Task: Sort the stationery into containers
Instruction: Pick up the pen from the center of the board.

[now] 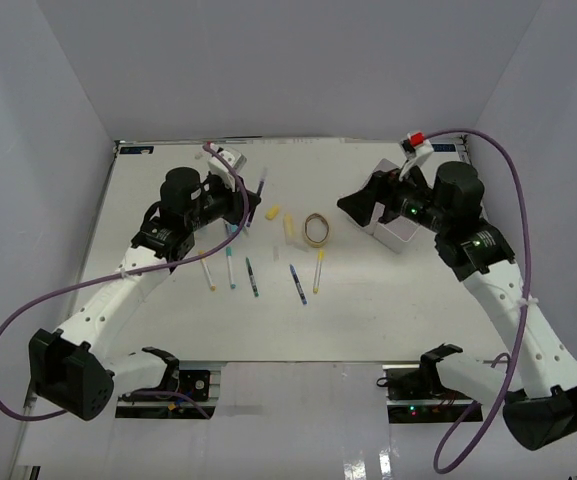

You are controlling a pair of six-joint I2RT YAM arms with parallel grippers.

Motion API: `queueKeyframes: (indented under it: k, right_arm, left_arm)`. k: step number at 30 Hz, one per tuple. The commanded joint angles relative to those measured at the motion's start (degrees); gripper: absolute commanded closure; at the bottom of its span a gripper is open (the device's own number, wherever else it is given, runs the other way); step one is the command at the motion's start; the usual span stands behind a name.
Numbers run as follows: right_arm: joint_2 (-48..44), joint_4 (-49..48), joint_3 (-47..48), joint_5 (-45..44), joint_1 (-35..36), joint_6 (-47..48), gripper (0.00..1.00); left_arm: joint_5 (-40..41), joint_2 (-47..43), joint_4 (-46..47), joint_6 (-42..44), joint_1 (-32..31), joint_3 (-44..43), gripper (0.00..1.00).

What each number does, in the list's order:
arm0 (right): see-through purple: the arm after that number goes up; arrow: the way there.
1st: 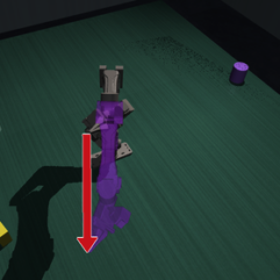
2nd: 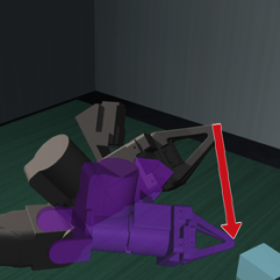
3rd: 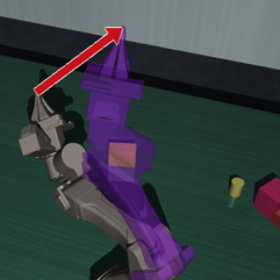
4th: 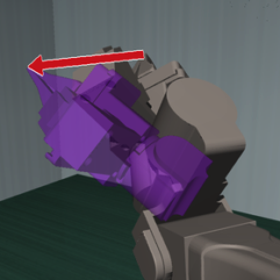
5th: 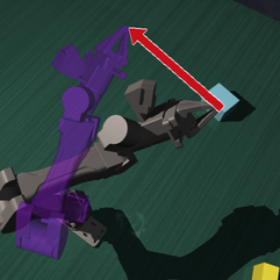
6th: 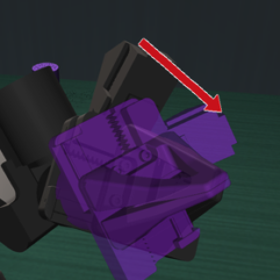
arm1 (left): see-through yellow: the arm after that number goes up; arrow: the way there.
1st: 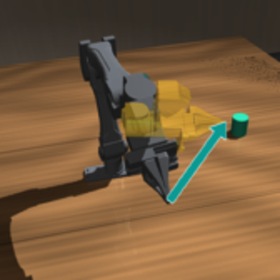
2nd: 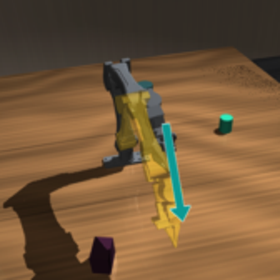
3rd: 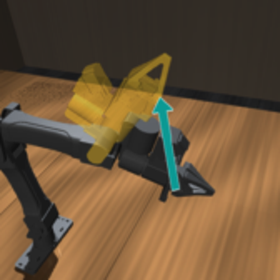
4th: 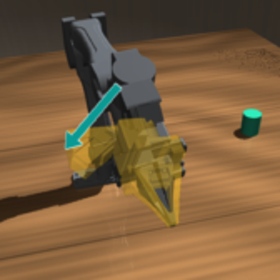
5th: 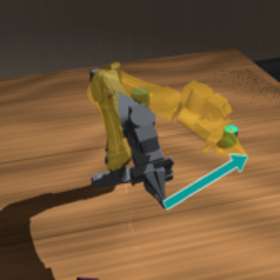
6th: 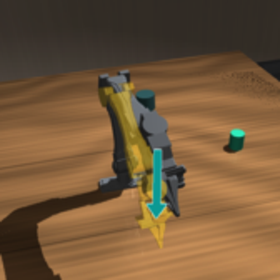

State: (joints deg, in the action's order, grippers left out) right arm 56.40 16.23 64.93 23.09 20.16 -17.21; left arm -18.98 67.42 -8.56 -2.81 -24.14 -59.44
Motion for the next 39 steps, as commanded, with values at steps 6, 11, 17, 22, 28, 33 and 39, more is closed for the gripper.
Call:
queueKeyframes:
  k: [6, 11, 17, 22, 28, 33, 39]
  right_arm:
    - [11.88, -9.98, 8.71, -7.61, 12.43, -1.51, 0.04]
    - [18.9, -12.62, 12.33, -10.6, 17.35, -1.25, 0.0]
    - [25.68, -13.06, 16.28, -14.56, 21.14, -0.81, 0.07]
    - [28.67, -13.68, 16.73, -17.73, 21.93, -1.6, 0.14]
    - [30.78, -15.08, 17.08, -18.96, 22.64, -2.65, 0.24]
    - [31.66, -15.53, 16.46, -18.0, 22.82, -3.79, 0.3]
    - [32.45, -17.37, 15.76, -16.94, 22.99, -4.85, 0.44]
  left_arm:
    - [-8.44, 1.32, 7.49, 4.48, -1.61, 3.96, 1.0]
    - [-6.51, -0.27, 10.67, 4.74, -1.7, 7.23, 1.0]
    - [-4.48, -1.06, 10.67, 4.39, -1.96, 8.2, 1.0]
    - [-3.87, -1.15, 10.75, 4.39, -2.49, 8.46, 1.0]
    - [-3.69, -0.71, 10.75, 4.21, -3.37, 8.46, 1.0]
    - [-2.2, -0.18, 10.75, 3.86, -4.07, 8.46, 1.0]
    - [-1.85, 0.43, 10.93, 3.34, -4.07, 8.29, 1.0]
